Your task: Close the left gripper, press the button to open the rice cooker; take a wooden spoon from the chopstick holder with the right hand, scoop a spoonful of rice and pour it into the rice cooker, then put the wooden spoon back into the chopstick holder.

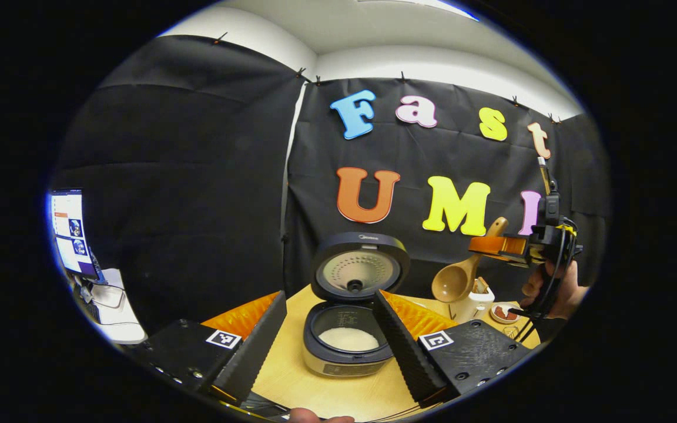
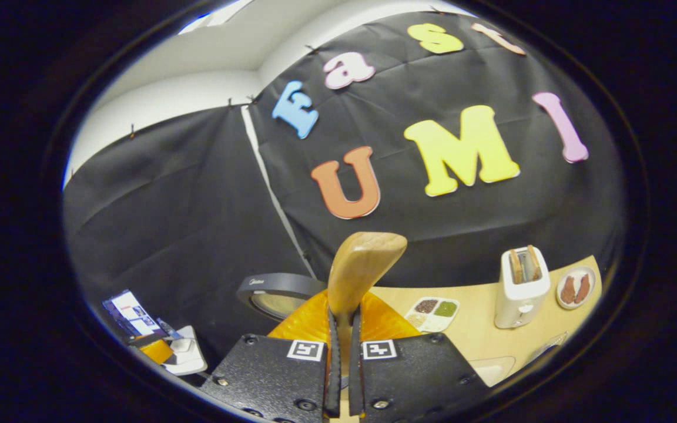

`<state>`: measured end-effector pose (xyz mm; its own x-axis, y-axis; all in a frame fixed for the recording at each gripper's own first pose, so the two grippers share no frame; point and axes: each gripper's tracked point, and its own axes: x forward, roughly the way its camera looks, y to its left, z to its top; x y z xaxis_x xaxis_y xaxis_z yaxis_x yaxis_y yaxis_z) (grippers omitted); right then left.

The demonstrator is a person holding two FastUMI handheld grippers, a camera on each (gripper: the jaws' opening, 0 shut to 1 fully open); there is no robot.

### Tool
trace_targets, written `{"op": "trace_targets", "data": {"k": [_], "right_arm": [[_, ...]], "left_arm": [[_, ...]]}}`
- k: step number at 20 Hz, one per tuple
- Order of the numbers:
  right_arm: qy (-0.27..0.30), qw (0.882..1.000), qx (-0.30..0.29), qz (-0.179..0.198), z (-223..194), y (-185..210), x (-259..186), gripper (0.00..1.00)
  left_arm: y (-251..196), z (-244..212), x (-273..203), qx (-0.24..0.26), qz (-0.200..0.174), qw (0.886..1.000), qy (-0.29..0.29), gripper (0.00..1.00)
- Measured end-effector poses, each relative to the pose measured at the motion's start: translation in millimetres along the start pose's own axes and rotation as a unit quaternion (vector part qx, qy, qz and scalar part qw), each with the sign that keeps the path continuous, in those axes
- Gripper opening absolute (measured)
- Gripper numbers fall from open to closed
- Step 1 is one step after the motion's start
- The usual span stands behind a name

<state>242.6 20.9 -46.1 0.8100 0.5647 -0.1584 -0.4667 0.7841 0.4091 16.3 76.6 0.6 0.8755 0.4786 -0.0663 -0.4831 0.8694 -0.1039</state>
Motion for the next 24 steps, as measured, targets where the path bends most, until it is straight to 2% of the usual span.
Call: {"op": "trace_targets", "data": {"k": [5, 6, 7, 12, 18, 24], "right_arm": [[-0.038, 0.995, 0.02, -0.09, 35, -112, -72, 0.11], [-0.044, 0.993, 0.02, -0.11, 40, -133, -87, 0.15], [-0.051, 0.99, 0.023, -0.128, 45, -154, -101, 0.11], [-0.065, 0.974, 0.041, -0.213, 49, -254, -151, 0.11], [-0.026, 0.959, 0.1, -0.264, -9, -340, -155, 0.11], [0.027, 0.945, 0.123, -0.303, -86, -386, -133, 0.11]], "left_arm": [[-50, 0, 16, 0.001, -0.036, 0.999, -0.003, 0.95], [-57, -2, 19, 0.0, -0.042, 0.999, -0.002, 0.95], [-67, -4, 23, -0.001, -0.048, 0.999, 0.001, 0.95], [-104, -13, 38, 0.005, -0.063, 0.998, 0.009, 0.95], [-130, -13, 49, 0.011, -0.059, 0.998, 0.022, 0.95], [-133, -16, 45, 0.022, -0.045, 0.998, 0.038, 0.95]]}}
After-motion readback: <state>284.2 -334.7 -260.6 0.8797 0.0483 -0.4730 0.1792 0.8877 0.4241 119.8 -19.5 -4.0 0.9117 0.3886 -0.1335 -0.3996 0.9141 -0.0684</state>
